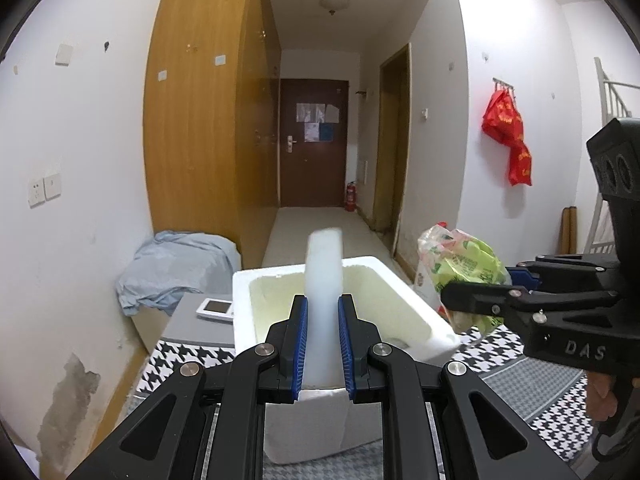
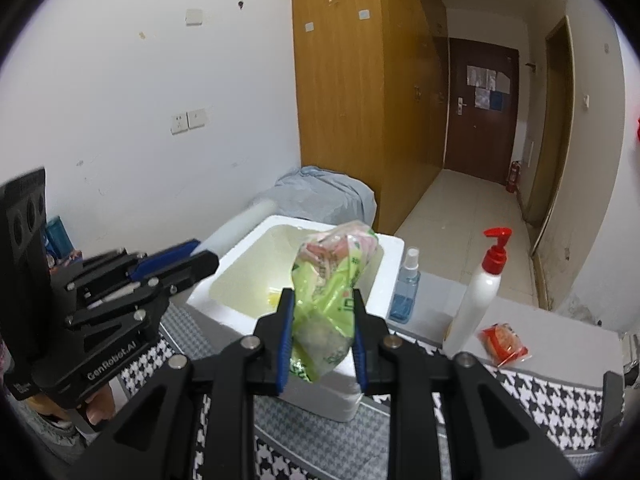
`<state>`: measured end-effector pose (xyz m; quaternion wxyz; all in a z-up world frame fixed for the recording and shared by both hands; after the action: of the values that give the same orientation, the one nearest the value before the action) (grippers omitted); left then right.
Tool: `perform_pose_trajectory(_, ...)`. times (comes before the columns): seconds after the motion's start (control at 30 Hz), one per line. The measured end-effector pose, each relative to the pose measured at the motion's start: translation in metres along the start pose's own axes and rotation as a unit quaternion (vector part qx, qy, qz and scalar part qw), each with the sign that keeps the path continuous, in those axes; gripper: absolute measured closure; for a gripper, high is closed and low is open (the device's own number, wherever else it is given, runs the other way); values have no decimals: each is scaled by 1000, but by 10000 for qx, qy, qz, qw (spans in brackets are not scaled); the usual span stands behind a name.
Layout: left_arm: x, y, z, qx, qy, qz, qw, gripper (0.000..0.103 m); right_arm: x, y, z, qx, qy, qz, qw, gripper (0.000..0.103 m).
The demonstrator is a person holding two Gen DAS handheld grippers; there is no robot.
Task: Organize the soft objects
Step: 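Lower the foam stick into the foam box and open the left tool, then lower the green snack bag into the foam box and open the right tool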
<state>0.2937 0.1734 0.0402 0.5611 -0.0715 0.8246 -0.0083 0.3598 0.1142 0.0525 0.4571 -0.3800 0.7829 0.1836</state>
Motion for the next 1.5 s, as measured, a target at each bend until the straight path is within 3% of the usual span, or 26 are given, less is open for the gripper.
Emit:
perform_pose_trajectory(0.3,0,-3,29,-53,207,-86,9997,87,-5,-11,7,14,-5,-192,9998,74)
perform_pose_trajectory(0.97,-1,-14,66,152,458,-55,9988,86,2,-42,11,200,14,78,9998,74)
perform_pose_trajectory(1.07,-2,-13,69,156,486,-99,9986,82,2,-45,10,242,4,94,9997,74)
perform_pose_trajectory(1.17,-4,-8,70,102,462,-132,9988,69,1,-47,9,283,-2,110,9995,74)
perform_pose_trajectory(1.23,-5,-6,67,51,405,-145,9991,24,2,-47,9,299,-1,120,9995,74)
perform_pose_trajectory(1.3,-9,-2,61,-16,225,-197,9996,6,2,-48,9,323,-4,112,9994,74)
perform_pose_trajectory(1.37,-11,2,54,-95,90,-198,9997,1,2,-48,9,327,-8,122,9994,74)
perform_pose_trajectory(1.5,-12,9,45,-201,-9,-200,9996,1,3,-46,10,333,12,110,9994,74)
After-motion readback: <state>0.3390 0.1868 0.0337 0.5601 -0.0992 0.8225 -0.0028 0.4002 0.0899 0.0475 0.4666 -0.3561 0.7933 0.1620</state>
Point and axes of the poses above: each gripper's, at about its wrist camera, not at the fingertips, and z roughly the way its jaws point, y to its left, x to its underside, the point moved 8 cm from there along z, roughly the way its jaws point, and after that the axes turned 5 degrees about -z, right-handed, at the moved point
